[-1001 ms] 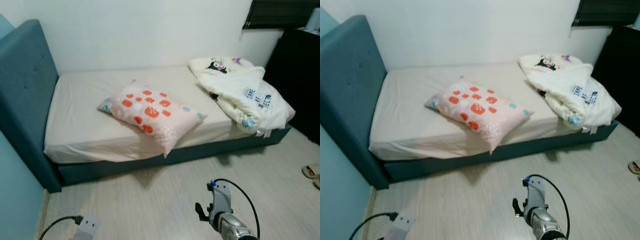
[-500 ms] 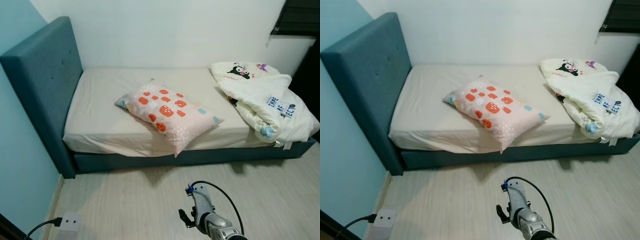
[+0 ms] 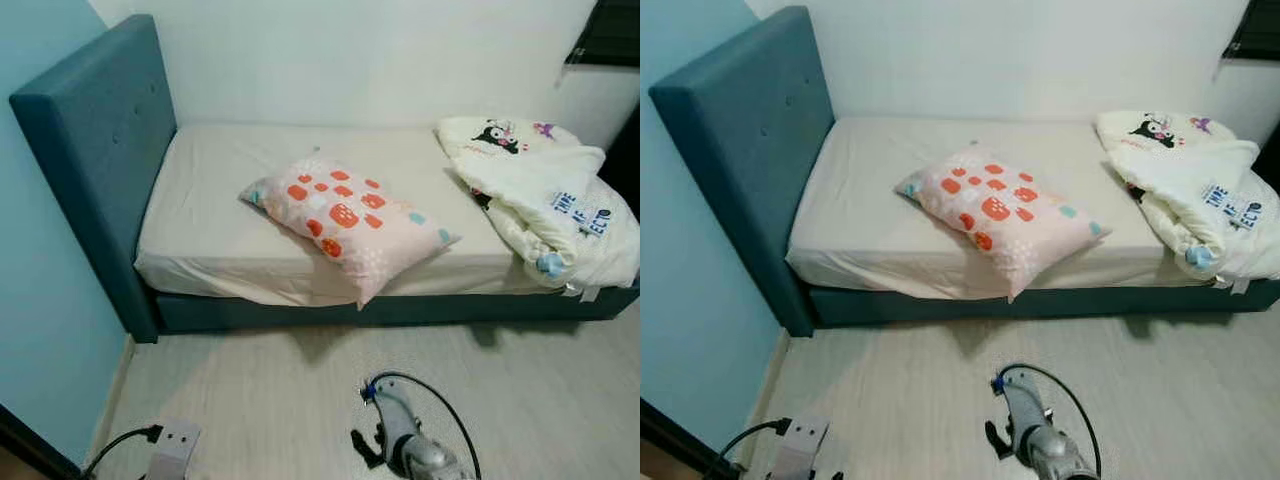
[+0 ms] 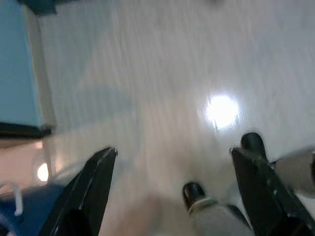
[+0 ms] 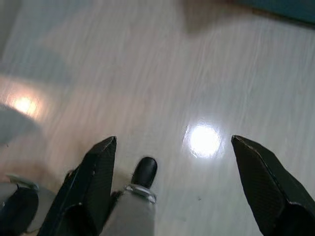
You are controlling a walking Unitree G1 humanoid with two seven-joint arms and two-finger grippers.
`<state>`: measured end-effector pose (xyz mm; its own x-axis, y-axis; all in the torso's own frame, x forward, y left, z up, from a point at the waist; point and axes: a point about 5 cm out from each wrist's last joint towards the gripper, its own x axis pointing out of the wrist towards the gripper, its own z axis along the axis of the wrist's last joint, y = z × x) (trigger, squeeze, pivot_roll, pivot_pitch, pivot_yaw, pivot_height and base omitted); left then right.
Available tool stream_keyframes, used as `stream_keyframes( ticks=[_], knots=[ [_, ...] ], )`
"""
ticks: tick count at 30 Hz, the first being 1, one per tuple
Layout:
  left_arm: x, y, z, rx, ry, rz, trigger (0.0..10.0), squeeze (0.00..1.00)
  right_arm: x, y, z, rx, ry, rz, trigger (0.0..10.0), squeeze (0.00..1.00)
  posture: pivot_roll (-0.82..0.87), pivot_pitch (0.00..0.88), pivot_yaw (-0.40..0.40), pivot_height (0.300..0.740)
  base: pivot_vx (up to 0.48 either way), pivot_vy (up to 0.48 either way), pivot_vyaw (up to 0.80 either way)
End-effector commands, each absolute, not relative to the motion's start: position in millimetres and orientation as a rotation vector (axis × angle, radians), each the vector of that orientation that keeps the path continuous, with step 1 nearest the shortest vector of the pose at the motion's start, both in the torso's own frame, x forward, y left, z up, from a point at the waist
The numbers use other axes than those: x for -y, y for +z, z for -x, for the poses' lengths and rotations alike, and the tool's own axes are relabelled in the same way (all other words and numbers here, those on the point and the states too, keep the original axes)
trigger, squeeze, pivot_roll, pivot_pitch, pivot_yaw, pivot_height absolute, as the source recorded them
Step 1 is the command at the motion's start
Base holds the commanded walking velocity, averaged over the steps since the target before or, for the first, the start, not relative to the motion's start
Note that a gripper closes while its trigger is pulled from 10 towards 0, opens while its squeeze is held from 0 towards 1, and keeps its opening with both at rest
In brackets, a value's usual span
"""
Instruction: Clean up the room
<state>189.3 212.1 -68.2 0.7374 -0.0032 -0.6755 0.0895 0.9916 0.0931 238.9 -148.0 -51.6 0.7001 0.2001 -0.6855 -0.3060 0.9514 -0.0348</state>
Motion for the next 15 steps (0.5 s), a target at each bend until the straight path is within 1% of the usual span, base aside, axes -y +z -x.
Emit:
stream_keyframes(
  ticks=[1, 2, 3, 4, 6, 9, 10, 15],
  knots=[
    [-212.0, -66.2, -188.6, -0.698, -0.045, -0.071, 10.0, 0.00, 156.2, -47.9, -241.5, -0.701, 0.232, 0.110, 10.0, 0.00, 0.01, 0.045, -0.025, 0.740, 0.000, 0.000, 0.00],
    [-212.0, -66.2, -188.6, -0.698, -0.045, -0.071, 10.0, 0.00, 156.2, -47.9, -241.5, -0.701, 0.232, 0.110, 10.0, 0.00, 0.01, 0.045, -0.025, 0.740, 0.000, 0.000, 0.00],
    [-209.2, -63.0, -190.0, -0.649, -0.051, 0.019, 10.0, 0.00, 159.8, -50.9, -234.7, -0.693, 0.205, 0.049, 10.0, 0.00, 0.02, 0.046, -0.029, 0.740, 0.000, 0.000, 0.00],
    [-209.2, -63.0, -190.0, -0.649, -0.051, 0.019, 10.0, 0.00, 159.8, -50.9, -234.7, -0.693, 0.205, 0.049, 10.0, 0.00, 0.02, 0.046, -0.029, 0.740, 0.000, 0.000, 0.00],
    [-205.2, -60.3, -192.3, -0.611, -0.058, 0.076, 10.0, 0.00, 159.7, -51.8, -231.6, -0.677, 0.199, 0.059, 10.0, 0.00, 0.02, 0.053, -0.032, 0.740, 0.000, 0.000, 0.00],
    [-201.7, -56.8, -195.8, -0.572, -0.064, 0.106, 10.0, 0.00, 163.1, -49.8, -232.9, -0.659, 0.182, 0.040, 10.0, 0.00, 0.02, 0.055, -0.034, 0.740, 0.000, 0.000, 0.00],
    [-196.9, -48.8, -204.3, -0.498, -0.070, 0.138, 10.0, 0.00, 167.7, -45.9, -235.9, -0.630, 0.169, 0.035, 10.0, 0.00, 0.01, 0.044, -0.043, 0.740, 0.000, 0.000, 0.00],
    [-195.3, -45.3, -210.3, -0.476, -0.066, 0.164, 10.0, 0.00, 168.7, -44.2, -237.9, -0.622, 0.172, 0.042, 10.0, 0.00, 0.01, 0.041, -0.050, 0.740, 0.000, 0.000, 0.00]
  ],
)
